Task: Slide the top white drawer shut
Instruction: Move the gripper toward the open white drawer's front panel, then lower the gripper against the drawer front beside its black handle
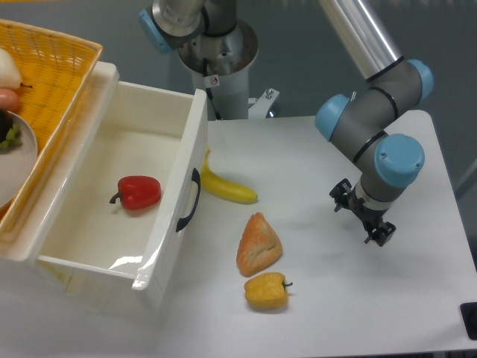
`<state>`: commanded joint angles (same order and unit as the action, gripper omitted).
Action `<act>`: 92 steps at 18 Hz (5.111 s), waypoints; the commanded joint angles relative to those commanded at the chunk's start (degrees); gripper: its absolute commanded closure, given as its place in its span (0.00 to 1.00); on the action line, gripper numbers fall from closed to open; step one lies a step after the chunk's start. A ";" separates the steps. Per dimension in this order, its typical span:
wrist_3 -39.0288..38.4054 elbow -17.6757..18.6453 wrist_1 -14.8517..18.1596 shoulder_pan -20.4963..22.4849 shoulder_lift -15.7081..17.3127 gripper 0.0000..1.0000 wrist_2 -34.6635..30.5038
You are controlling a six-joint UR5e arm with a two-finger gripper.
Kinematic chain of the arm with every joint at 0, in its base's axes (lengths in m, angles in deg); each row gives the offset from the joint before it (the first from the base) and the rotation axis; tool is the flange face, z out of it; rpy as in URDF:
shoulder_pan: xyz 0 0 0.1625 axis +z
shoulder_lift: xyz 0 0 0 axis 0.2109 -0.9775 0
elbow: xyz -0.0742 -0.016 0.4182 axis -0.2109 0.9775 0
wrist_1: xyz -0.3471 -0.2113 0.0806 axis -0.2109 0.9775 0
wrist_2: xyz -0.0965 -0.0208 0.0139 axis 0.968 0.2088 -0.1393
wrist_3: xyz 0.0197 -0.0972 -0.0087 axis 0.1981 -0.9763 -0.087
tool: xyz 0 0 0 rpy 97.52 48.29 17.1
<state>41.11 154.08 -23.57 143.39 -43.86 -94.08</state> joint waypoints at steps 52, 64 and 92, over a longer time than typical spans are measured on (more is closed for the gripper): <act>-49.31 5.27 11.25 -13.09 15.29 1.00 19.33; -49.39 5.10 16.51 -14.07 16.69 1.00 23.28; -49.39 4.57 21.97 -14.24 19.07 1.00 27.51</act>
<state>-8.28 158.65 -1.60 129.15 -24.79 -66.57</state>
